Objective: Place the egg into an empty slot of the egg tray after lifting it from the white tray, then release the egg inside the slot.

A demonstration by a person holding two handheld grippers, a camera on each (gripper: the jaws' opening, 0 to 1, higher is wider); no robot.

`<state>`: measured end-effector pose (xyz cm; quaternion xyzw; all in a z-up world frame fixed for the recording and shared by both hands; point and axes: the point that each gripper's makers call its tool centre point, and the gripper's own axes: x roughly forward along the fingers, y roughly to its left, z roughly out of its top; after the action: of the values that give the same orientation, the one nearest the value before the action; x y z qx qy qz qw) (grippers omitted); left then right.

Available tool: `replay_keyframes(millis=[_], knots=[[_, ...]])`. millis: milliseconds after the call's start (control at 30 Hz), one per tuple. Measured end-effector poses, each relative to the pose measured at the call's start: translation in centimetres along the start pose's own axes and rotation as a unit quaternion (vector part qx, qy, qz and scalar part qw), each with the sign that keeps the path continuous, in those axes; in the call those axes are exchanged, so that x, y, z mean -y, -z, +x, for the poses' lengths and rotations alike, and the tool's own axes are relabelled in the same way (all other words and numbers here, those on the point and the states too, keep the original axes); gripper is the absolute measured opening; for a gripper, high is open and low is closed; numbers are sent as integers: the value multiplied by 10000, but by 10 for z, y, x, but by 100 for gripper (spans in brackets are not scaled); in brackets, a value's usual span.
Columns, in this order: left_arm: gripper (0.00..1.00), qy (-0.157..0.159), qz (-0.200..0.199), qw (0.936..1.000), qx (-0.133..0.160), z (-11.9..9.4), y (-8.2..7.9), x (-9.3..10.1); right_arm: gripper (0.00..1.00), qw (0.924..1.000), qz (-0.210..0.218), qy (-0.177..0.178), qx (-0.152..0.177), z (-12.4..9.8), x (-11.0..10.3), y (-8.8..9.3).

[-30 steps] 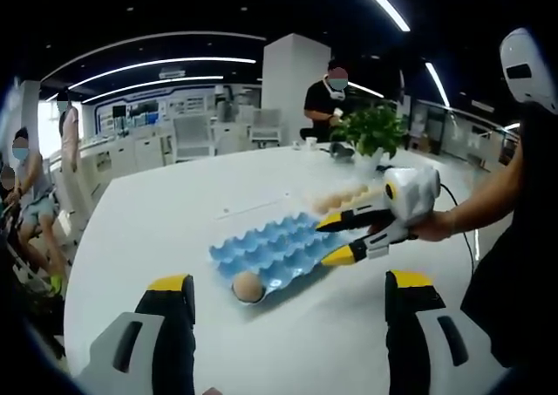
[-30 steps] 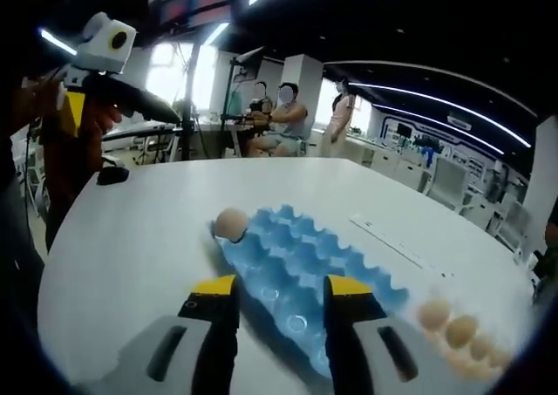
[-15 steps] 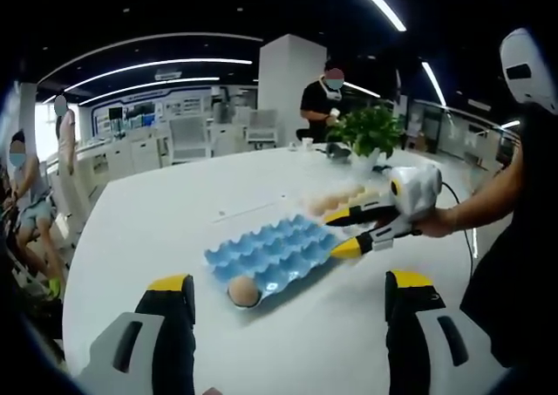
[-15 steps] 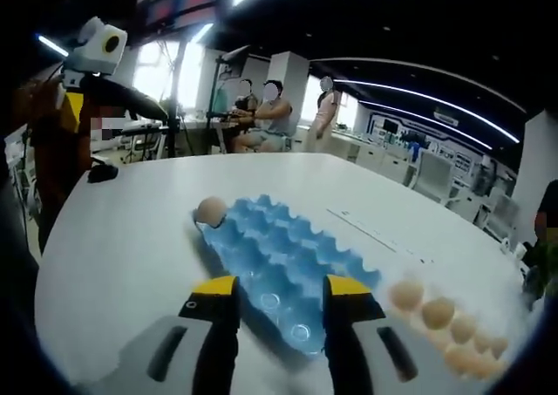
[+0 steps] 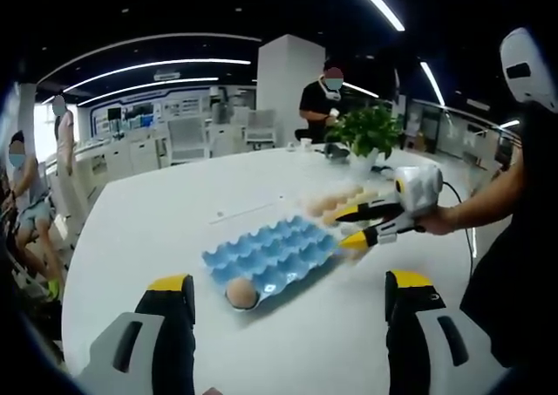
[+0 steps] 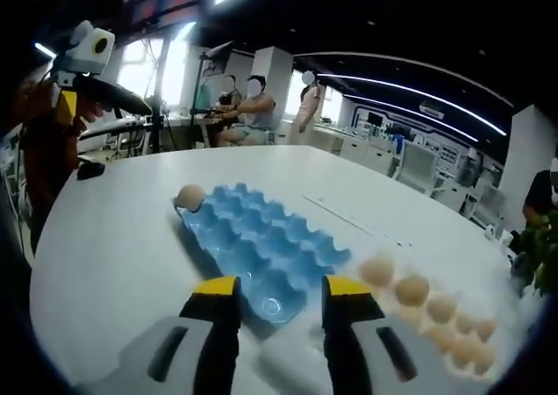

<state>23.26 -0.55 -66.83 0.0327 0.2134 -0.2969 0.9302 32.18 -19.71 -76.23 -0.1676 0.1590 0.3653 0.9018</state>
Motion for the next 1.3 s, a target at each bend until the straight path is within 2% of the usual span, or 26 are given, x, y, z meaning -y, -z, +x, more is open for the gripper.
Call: replay_keyframes(millis=[267,500,833,1133,1300], knots=[[91,27,2,10000,10,1,-1,1,37,9994,102,323,-98,-12,24,11],[91,32,15,10000,21,3,-12,3,36,9981,163,574,-156,-25,52,15],[91,56,12,10000,24,4,-19,4,33,9942,319,944,-411,-43,82,32],[91,91,20,10000,12,6,-20,6,30,9918,368,1015,-679,-44,84,48],[90,106,38,9999,18,5,-20,3,27,9911,654,928,-692,-41,81,52]])
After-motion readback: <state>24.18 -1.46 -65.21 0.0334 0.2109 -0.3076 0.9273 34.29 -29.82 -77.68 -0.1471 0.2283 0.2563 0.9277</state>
